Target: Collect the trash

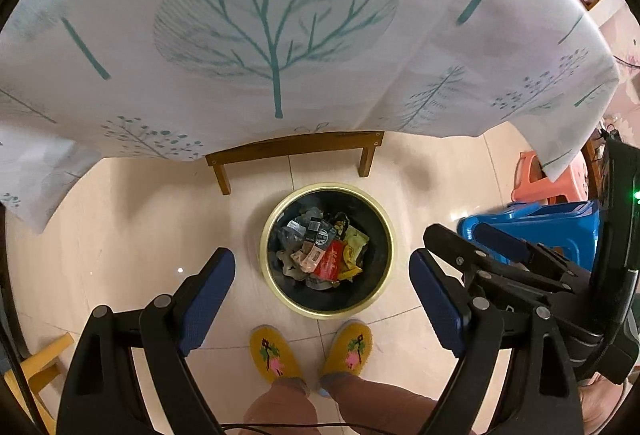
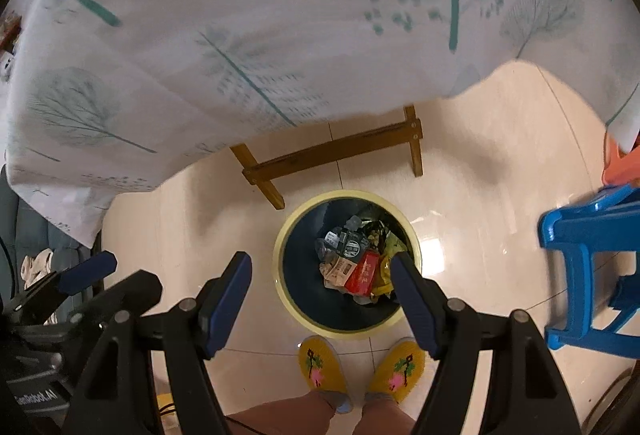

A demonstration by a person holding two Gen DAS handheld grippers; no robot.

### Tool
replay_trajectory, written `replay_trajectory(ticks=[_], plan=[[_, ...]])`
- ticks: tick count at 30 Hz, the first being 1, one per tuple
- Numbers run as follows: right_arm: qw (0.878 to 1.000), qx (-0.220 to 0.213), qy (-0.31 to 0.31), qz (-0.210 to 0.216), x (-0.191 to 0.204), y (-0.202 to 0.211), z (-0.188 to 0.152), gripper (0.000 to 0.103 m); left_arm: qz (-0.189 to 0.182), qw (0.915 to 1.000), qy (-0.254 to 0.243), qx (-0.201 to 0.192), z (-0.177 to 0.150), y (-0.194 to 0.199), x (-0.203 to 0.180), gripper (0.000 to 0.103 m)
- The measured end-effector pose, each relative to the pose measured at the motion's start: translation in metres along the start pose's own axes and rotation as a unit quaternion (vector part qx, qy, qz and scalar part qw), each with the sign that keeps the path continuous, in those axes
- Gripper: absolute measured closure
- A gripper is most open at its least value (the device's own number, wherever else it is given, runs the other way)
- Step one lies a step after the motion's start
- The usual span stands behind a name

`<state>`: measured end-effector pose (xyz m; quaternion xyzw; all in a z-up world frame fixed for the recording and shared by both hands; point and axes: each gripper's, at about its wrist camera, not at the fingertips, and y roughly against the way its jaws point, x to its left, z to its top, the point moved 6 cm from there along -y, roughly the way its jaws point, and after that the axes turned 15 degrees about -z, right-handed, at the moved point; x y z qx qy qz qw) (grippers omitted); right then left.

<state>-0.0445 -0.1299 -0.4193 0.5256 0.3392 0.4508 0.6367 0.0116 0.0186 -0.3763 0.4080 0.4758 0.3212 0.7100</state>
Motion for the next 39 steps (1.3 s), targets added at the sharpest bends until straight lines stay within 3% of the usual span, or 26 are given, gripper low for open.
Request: replay_trajectory(ticks=[11, 21, 30, 39], plan=[[1.000, -0.001, 0.014, -0.024, -0.001, 0.045, 0.020, 0.029, 0.023, 0.9993, 0.019, 0.023, 0.011, 0.038, -0.008, 0.015], [0.999, -0.034, 0.014, -0.021, -0.002, 0.120, 0.044, 0.026, 0.046, 0.9988, 0.012, -0.008, 0.035, 0.098, -0.027, 0.015], [0.995, -0.095, 0.031, 0.000, 0.000, 0.214, 0.070, 0.026, 0.058, 0.9955, -0.003, -0.075, 0.055, 0.171, -0.071, 0.015], [0.987, -0.150, 0.050, 0.013, 0.000, 0.278, 0.087, 0.026, 0.069, 0.9867, -0.009, -0.147, 0.064, 0.228, -0.105, 0.016]])
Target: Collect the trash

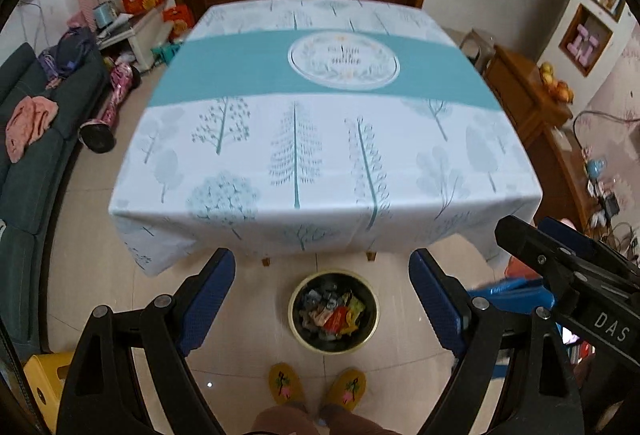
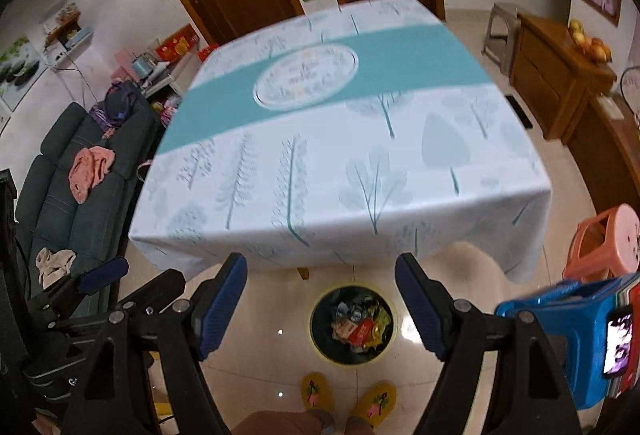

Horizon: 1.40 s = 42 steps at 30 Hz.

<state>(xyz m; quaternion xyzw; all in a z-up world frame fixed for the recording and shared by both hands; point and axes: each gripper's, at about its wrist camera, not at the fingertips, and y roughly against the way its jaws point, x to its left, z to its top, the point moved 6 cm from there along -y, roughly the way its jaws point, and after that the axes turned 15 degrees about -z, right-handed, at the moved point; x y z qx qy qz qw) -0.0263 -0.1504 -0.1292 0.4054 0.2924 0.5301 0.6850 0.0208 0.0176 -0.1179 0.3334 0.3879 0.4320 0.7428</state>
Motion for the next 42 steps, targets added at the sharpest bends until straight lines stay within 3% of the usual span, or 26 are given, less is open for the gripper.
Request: replay_trajectory(ticks=[21, 42], plan=[[0.998, -0.058, 0.024, 0.006, 0.001, 0.037, 0.014, 0.026, 0.031, 0.9976, -0.002, -0.062, 0.013, 0.030, -0.017, 0.016], [0.998, -0.059, 0.023, 0.008, 0.000, 0.037, 0.012, 0.026, 0.042, 0.9969, 0.000, -0.067, 0.009, 0.033, -0.022, 0.016]])
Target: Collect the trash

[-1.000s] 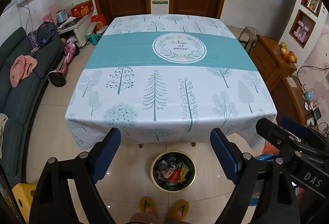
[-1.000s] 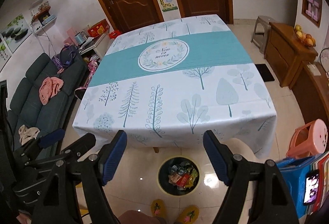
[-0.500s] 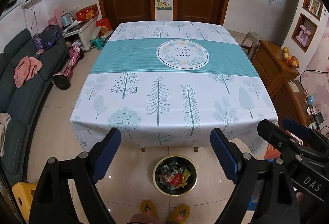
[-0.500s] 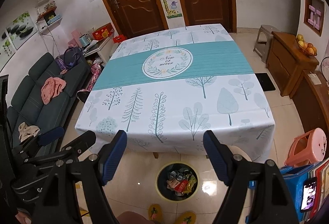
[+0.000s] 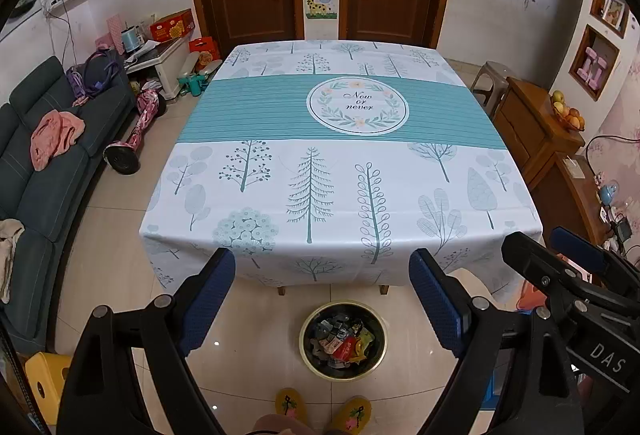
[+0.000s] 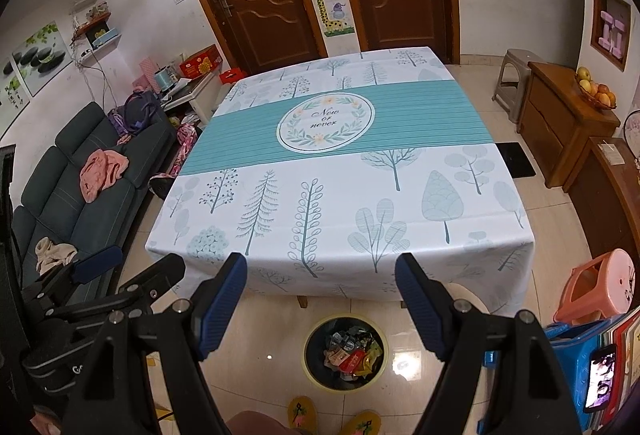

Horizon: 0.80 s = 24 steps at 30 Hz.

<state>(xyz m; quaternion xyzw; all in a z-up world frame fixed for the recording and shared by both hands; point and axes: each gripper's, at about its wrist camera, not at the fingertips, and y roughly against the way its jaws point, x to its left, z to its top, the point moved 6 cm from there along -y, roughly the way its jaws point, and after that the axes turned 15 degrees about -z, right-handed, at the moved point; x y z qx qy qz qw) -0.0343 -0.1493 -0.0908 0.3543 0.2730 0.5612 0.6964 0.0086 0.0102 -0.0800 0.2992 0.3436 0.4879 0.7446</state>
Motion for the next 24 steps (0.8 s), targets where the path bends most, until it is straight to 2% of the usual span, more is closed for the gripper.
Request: replay_trajectory(ticks=[24], plan=[[1.000, 0.002, 0.001, 0.000, -0.0011, 0.0002, -0.0008, 0.026, 0.001, 1.0000, 0.002, 0.003, -0.0008, -0.0007, -0.0006, 0.016]])
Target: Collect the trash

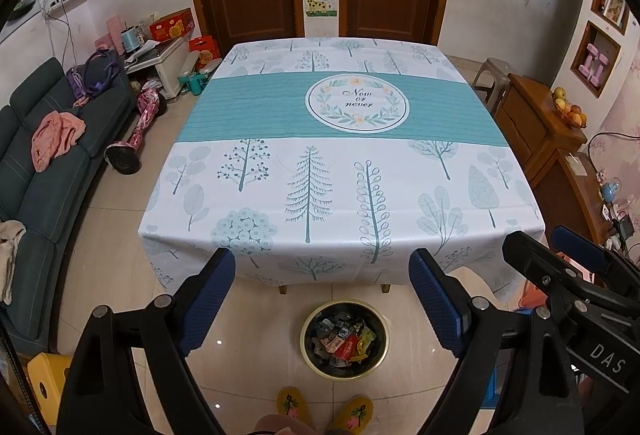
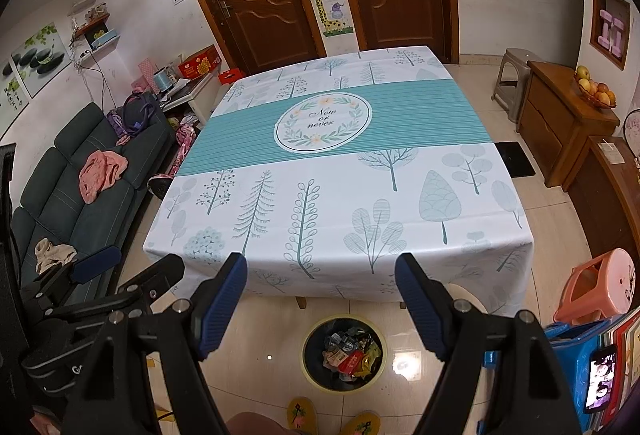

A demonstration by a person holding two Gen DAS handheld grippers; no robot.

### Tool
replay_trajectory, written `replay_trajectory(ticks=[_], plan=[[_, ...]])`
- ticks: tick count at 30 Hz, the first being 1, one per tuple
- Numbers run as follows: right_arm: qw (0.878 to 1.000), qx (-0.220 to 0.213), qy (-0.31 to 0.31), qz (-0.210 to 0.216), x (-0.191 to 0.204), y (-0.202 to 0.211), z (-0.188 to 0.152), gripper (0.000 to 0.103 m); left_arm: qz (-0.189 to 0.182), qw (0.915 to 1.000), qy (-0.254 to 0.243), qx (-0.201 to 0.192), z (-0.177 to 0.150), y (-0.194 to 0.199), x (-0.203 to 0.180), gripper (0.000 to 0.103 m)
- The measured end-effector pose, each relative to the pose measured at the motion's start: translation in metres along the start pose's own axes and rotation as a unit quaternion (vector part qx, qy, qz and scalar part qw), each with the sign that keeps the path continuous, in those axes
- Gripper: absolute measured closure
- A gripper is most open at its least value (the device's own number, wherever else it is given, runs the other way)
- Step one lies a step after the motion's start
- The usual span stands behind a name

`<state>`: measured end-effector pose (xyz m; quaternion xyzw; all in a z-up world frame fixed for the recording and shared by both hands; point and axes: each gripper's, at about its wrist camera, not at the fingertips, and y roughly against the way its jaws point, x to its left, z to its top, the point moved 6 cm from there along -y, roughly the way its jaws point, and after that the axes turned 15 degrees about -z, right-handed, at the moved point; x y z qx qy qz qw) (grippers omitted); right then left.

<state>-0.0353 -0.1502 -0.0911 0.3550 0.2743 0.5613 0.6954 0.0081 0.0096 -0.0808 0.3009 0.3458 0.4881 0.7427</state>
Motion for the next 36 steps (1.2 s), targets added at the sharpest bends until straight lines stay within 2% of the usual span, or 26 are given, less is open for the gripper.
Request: replay_trajectory(ticks=[36], plan=[[1.000, 0.003, -0.003, -0.003, -0.005, -0.003, 0.000, 0.026, -0.009, 0.9999, -0.009, 0.011, 0.000, -0.006, 0.012, 0.016]])
